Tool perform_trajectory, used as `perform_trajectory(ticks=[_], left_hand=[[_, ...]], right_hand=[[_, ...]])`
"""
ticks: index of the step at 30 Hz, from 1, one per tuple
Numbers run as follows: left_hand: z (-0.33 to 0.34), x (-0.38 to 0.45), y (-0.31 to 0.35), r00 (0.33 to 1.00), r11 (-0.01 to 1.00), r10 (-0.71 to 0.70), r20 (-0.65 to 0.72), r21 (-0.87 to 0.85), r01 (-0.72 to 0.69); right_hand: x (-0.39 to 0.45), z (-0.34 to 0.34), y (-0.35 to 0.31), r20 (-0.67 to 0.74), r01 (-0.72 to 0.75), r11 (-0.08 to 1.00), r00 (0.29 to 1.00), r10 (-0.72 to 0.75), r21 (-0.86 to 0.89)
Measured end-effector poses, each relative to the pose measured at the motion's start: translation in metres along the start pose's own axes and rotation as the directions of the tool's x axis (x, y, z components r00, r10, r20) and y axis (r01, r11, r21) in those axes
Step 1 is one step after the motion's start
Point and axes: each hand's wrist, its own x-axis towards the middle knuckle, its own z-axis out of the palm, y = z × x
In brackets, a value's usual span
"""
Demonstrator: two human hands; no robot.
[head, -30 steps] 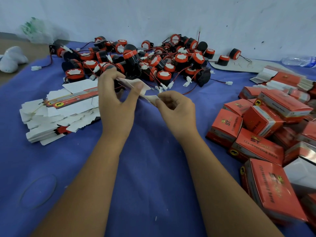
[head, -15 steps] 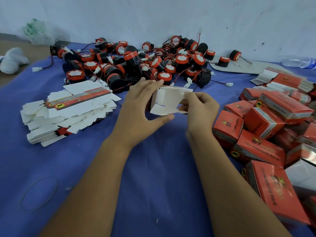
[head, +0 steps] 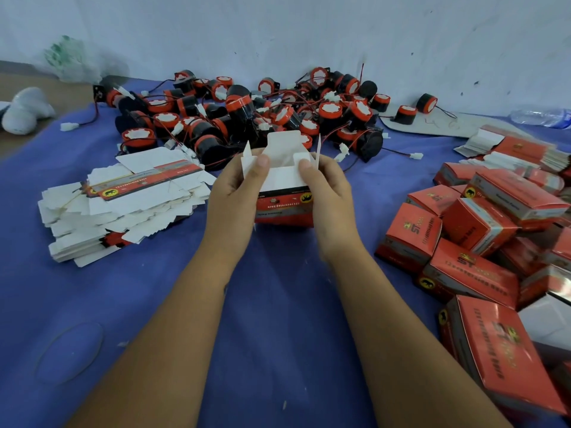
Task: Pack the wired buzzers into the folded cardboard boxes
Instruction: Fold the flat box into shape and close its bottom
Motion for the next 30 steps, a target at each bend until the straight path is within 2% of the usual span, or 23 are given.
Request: perform_trajectory(ticks=[6, 10, 17, 21, 23, 27, 30], left_hand=[[0.001, 0.008, -0.007, 0.987, 0.978, -0.132, 0.093, -0.152, 0.145], [0.001, 0.009, -0.011, 0.995, 0.993, -0.091, 0.031, -0.076, 0.093], [0.0, 0.009, -0.012, 0.997, 0.995, -0.073, -0.027, -0.069, 0.071], [0.001, 0.01, -0.009, 0.982, 0.959, -0.168, 0.082, -0.216, 0.182], [0.002, 0.01, -0.005, 0.974, 0.931, -0.214, 0.069, -0.288, 0.225], [0.004, 0.009, -0.007, 0.99, 0.979, -0.134, 0.043, -0.15, 0.139], [0.005, 0.009, -0.009, 0.994, 0.991, -0.111, 0.022, -0.078, 0.112]], right_hand=[[0.0, 0.005, 0.004, -0.016, -0.127, 0.991, 0.992, 0.128, 0.046], [-0.001, 0.005, 0.002, -0.026, -0.081, 0.997, 0.996, 0.081, -0.011], [-0.003, 0.007, 0.001, -0.056, 0.002, 0.99, 0.998, -0.01, -0.138], [-0.002, 0.006, 0.002, -0.011, 0.008, 0.99, 1.0, -0.01, -0.143], [-0.002, 0.006, 0.002, 0.023, 0.016, 0.991, 1.0, -0.013, -0.132], [-0.002, 0.004, 0.003, 0.072, 0.046, 0.991, 0.997, -0.037, -0.126], [-0.003, 0.006, 0.005, 0.146, 0.005, 0.998, 0.989, -0.014, 0.057]])
